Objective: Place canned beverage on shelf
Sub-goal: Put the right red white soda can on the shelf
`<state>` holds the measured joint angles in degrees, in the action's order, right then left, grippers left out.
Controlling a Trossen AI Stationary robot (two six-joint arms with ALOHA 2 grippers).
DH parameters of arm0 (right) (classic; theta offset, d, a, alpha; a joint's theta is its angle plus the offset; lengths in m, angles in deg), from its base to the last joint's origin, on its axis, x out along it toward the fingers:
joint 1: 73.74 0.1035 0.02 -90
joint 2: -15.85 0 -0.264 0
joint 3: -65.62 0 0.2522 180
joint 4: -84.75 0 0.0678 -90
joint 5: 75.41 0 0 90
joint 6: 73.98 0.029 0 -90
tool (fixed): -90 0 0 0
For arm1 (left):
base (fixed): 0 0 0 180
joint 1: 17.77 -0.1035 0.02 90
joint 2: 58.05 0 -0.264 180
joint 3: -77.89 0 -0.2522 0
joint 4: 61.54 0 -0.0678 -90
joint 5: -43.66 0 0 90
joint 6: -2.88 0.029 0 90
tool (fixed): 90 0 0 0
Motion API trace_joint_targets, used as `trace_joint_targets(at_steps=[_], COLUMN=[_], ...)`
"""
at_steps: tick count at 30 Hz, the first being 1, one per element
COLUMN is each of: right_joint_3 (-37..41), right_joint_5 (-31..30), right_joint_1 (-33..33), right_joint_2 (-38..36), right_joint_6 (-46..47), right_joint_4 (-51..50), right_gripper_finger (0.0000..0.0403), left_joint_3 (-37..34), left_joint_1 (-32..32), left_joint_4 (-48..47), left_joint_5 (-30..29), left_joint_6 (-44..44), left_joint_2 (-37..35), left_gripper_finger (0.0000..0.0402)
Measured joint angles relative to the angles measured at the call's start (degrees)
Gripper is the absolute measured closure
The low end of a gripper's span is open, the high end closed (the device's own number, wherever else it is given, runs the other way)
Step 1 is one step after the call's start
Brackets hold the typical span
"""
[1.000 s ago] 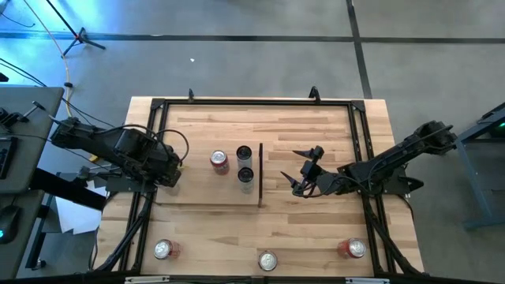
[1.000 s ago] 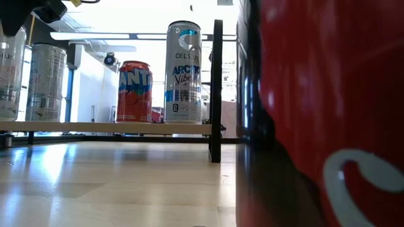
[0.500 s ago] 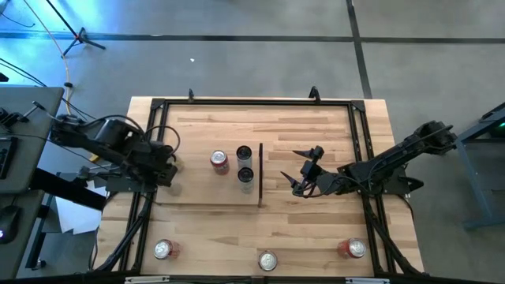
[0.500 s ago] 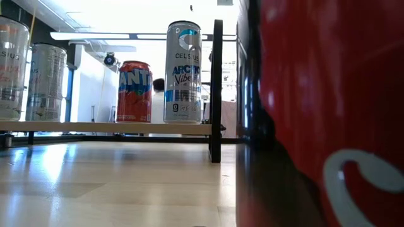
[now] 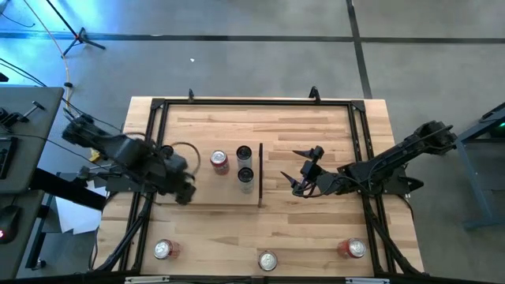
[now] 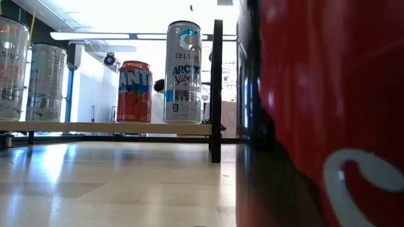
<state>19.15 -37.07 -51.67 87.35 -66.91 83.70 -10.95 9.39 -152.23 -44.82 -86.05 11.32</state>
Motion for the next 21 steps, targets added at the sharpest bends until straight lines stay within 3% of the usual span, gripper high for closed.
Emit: trace_joint_targets(at_steps=[11, 15, 21], right_joint_3=[0.0, 0.0, 0.0], right_joint_5=[0.0, 0.0, 0.0], right_joint_1=[0.0, 0.0, 0.0], right_joint_2=[0.0, 0.0, 0.0], right_joint_6=[0.0, 0.0, 0.0], right_joint_4=[0.0, 0.0, 0.0], right_gripper_finger=[0.0009, 0.0009, 0.0009], left_joint_3=[3.6, 3.8, 3.8], left_joint_1=[7.6, 10.7, 14.7], left_joint_4=[11.0, 14.2, 22.9], left_joint_5=[-13.8, -20.4, -25.0], left_joint_6=[6.2, 6.7, 8.6], left_joint_2=[16.2, 19.1, 22.1], left_gripper_finger=[0.0094, 0.0094, 0.0094])
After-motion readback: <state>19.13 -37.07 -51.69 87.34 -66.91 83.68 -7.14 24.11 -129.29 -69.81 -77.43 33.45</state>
